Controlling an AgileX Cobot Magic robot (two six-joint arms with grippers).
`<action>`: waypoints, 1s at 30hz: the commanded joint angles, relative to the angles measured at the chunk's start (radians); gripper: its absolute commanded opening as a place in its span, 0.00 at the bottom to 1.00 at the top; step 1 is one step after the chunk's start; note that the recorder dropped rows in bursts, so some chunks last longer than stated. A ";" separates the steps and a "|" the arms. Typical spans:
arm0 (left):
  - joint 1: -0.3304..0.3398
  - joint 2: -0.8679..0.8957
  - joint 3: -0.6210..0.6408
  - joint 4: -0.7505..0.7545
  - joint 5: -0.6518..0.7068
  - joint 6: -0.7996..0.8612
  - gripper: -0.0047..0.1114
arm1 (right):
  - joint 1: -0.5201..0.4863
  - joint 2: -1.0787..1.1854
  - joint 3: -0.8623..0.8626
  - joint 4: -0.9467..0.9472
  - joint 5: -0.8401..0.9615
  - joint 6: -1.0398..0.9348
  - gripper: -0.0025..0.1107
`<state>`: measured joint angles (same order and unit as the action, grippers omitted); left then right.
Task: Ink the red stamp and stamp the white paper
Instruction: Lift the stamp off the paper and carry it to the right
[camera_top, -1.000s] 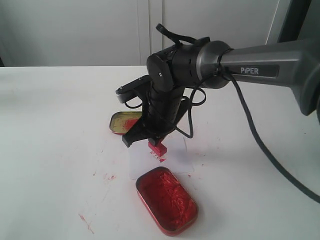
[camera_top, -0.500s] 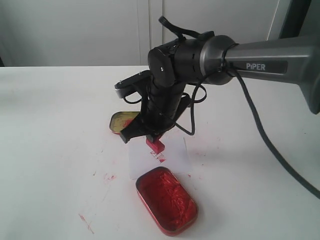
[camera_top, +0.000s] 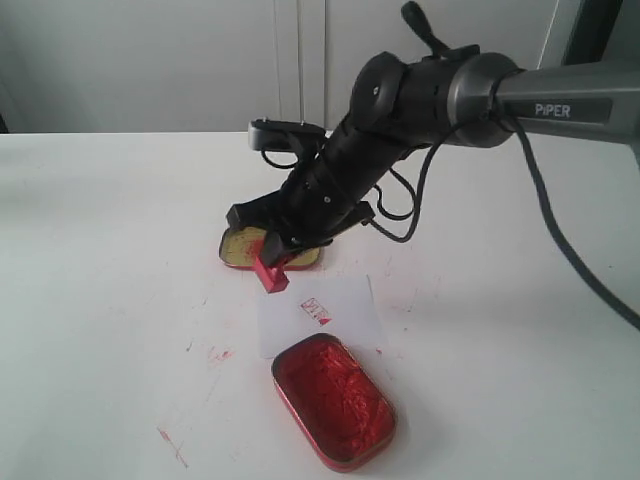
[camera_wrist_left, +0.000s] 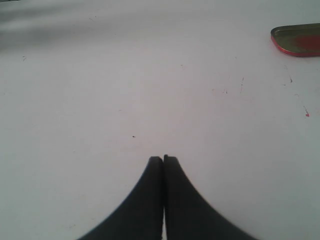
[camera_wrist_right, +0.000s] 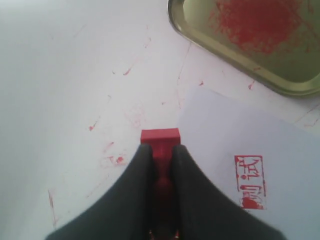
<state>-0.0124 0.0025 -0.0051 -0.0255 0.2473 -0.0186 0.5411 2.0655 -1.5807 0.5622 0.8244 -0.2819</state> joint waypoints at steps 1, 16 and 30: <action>0.000 -0.003 0.005 0.002 -0.001 -0.001 0.04 | -0.058 -0.013 0.007 0.096 -0.009 -0.061 0.02; 0.000 -0.003 0.005 0.002 -0.001 -0.001 0.04 | -0.330 -0.013 0.038 0.321 0.127 -0.174 0.02; 0.000 -0.003 0.005 0.002 -0.001 -0.001 0.04 | -0.542 -0.063 0.446 0.553 0.186 -0.558 0.02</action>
<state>-0.0124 0.0025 -0.0051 -0.0255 0.2473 -0.0186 0.0076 2.0169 -1.1723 1.0891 1.0207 -0.7817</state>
